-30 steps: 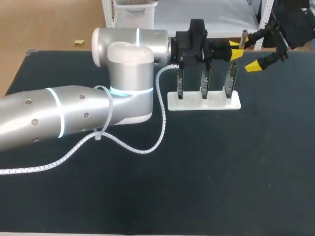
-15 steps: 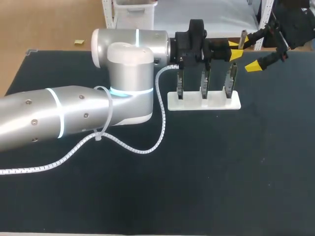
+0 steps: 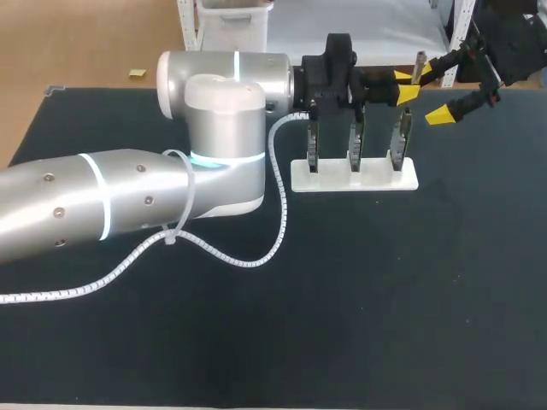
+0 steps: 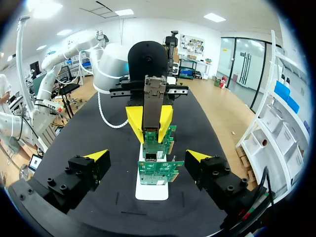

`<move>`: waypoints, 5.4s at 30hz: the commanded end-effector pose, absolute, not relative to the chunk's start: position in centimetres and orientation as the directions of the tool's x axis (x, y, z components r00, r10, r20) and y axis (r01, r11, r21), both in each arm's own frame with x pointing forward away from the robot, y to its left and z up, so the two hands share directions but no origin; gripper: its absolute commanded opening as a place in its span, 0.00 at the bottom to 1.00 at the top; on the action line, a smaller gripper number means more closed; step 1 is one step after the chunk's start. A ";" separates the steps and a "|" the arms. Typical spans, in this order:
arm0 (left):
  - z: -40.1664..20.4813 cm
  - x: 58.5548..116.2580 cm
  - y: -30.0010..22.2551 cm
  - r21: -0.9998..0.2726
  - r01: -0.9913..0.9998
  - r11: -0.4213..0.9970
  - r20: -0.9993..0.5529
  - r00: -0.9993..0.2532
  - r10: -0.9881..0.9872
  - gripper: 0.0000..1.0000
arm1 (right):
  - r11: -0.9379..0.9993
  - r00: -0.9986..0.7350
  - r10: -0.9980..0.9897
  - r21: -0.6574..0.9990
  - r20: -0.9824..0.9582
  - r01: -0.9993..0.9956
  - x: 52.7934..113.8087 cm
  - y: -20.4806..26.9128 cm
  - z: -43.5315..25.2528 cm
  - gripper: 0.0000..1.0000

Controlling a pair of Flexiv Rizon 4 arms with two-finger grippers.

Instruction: Pick up the optical module with the left hand, and insert it into the network port with the right hand.

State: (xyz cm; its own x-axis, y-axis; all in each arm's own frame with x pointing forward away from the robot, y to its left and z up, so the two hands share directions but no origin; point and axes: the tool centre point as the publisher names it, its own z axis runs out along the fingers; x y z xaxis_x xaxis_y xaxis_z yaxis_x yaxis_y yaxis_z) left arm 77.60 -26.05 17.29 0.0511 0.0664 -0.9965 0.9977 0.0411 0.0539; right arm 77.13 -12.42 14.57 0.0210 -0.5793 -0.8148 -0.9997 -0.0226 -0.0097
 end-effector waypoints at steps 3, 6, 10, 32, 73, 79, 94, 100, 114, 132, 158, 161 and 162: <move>17.3 77.5 -26.0 0.058 0.997 0.048 -0.996 0.054 0.068 0.00 | -0.018 0.021 -0.581 -0.013 -0.814 -1.000 76.9 -12.4 14.6 1.00; 17.3 77.5 -26.0 0.059 0.997 0.049 -0.996 0.055 0.068 0.00 | -0.018 0.021 -0.581 -0.013 -0.814 -1.000 76.9 -12.4 14.6 1.00; 17.3 77.7 -26.0 0.059 0.997 0.051 -0.996 0.055 0.068 0.00 | -0.018 0.021 -0.581 -0.013 -0.814 -1.000 76.9 -12.4 14.6 1.00; 17.1 77.8 -26.3 0.057 0.998 0.035 -0.996 0.055 0.076 0.00 | -0.018 0.021 -0.581 -0.013 -0.814 -1.000 76.9 -12.4 14.6 1.00; 17.0 77.8 -26.3 0.057 0.998 0.023 -0.996 0.055 0.076 0.00 | 0.000 0.025 -0.487 -0.028 -0.873 -1.000 78.2 -12.4 21.9 1.00; 17.0 77.8 -26.3 0.057 0.998 0.023 -0.996 0.055 0.076 0.00 | -0.024 0.029 -0.490 -0.020 -0.871 -1.000 78.0 -11.9 21.9 1.00; 17.0 77.8 -26.3 0.057 0.998 0.023 -0.996 0.055 0.076 0.00 | -0.038 0.035 -0.490 -0.018 -0.871 -0.999 77.8 -10.7 21.7 1.00; 17.0 77.8 -26.3 0.057 0.998 0.023 -0.996 0.055 0.076 0.00 | -0.041 0.035 -0.490 -0.017 -0.871 -0.999 77.8 -10.4 21.7 1.00; 17.0 77.8 -26.3 0.057 0.998 0.023 -0.996 0.055 0.076 0.00 | -0.048 0.039 -0.493 -0.017 -0.869 -0.999 77.9 -10.4 21.6 0.00; 17.0 77.8 -26.3 0.057 0.998 0.023 -0.996 0.055 0.076 1.00 | -0.055 0.041 -0.495 -0.016 -0.868 -0.998 78.3 -10.2 21.5 0.00; 16.2 77.9 -23.5 0.044 0.999 0.018 -0.924 0.034 0.381 1.00 | -0.041 0.044 -0.491 -0.028 -0.870 -0.999 79.3 -10.4 21.6 0.00; 16.1 77.8 -23.5 0.038 0.999 0.012 -0.918 0.030 0.395 1.00 | -0.039 0.044 -0.489 -0.028 -0.871 -0.999 79.3 -10.4 21.6 0.00; 16.0 77.7 -23.6 0.040 0.999 0.010 -0.919 0.033 0.393 1.00 | -0.039 0.043 -0.488 -0.028 -0.872 -0.999 79.3 -10.4 21.6 0.00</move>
State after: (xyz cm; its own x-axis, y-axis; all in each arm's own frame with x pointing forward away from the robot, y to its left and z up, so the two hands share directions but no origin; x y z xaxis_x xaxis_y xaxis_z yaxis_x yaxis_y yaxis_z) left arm 77.27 -23.32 15.92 0.0347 0.3610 -0.9319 0.9989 0.0180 0.0441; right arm 79.16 -10.36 21.67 0.0430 -0.4907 -0.8703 -0.9989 -0.0378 -0.0280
